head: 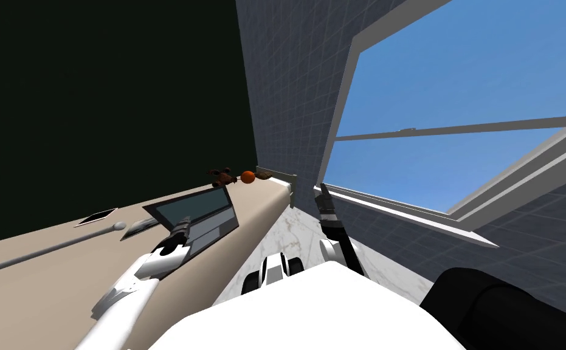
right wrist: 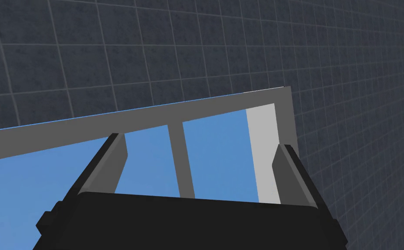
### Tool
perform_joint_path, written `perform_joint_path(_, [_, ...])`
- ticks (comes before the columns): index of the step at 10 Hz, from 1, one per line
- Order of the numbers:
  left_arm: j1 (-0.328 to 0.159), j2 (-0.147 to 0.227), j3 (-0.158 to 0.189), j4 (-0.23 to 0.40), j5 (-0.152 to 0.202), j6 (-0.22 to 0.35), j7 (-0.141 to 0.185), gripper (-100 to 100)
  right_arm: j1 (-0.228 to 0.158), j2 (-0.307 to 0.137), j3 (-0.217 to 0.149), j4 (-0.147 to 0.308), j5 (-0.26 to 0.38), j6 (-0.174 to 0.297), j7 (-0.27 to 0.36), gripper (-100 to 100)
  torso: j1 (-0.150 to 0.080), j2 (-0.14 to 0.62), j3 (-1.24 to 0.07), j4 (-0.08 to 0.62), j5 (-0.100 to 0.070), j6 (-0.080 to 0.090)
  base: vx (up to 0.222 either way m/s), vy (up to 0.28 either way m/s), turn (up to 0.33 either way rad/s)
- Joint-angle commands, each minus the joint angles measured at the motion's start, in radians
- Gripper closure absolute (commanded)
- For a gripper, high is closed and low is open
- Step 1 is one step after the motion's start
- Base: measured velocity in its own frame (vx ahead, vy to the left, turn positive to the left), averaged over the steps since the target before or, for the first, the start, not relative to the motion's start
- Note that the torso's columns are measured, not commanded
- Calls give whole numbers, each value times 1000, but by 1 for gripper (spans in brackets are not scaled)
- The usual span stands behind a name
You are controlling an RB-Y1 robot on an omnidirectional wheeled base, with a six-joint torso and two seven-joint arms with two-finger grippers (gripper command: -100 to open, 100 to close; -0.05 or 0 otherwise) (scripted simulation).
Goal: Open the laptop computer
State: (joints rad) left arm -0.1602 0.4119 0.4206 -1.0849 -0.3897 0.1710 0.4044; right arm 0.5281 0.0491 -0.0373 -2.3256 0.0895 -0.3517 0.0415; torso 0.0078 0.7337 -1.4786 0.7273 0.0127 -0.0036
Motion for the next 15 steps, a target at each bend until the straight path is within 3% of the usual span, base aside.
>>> perform_joint_path(1, [35,1,-7,29,9,-1,3,-100,0,0,0,0,0,0,0,0,4,0,0,-1,2,-1,-1,-9,-18])
perform_joint_path(2, [61,-12,43,-26,-39,34,53,-100,0,0,0,0,0,0,0,0,5,2,1,0,1,-3,-25,68,-358])
perform_joint_path(3, [97,-12,51,-85,-52,70,79,-100,0,0,0,0,0,0,0,0,8,1,2,2,1,2,-65,86,-451])
perform_joint_path(5, [147,-12,51,-128,-63,97,136,-100,0,0,0,0,0,0,0,0,6,-7,-2,3,-1,8,-48,36,-278])
perform_joint_path(7, [208,-12,51,-128,-63,97,144,-100,0,0,0,0,0,0,0,0,1,-6,-3,-1,0,-3,31,-1,-11])
perform_joint_path(9, [225,-12,51,-128,-63,97,144,-100,0,0,0,0,0,0,0,0,8,2,2,0,3,-7,20,-16,3])
perform_joint_path(10, [251,-25,104,-198,-116,134,194,-100,0,0,0,0,0,0,0,0,10,4,3,0,6,-6,-61,60,-324])
perform_joint_path(11, [283,-25,108,-251,-135,162,215,-100,0,0,0,0,0,0,0,0,13,7,5,4,3,-4,-75,71,-466])
perform_joint_path(13, [347,-25,108,-285,-135,195,273,-100,0,0,0,0,0,0,0,0,8,-1,1,5,-1,1,-32,30,-293])
perform_joint_path(15, [394,-25,108,-285,-135,195,284,-100,0,0,0,0,0,0,0,0,6,-2,-1,2,0,-7,18,-7,-17])
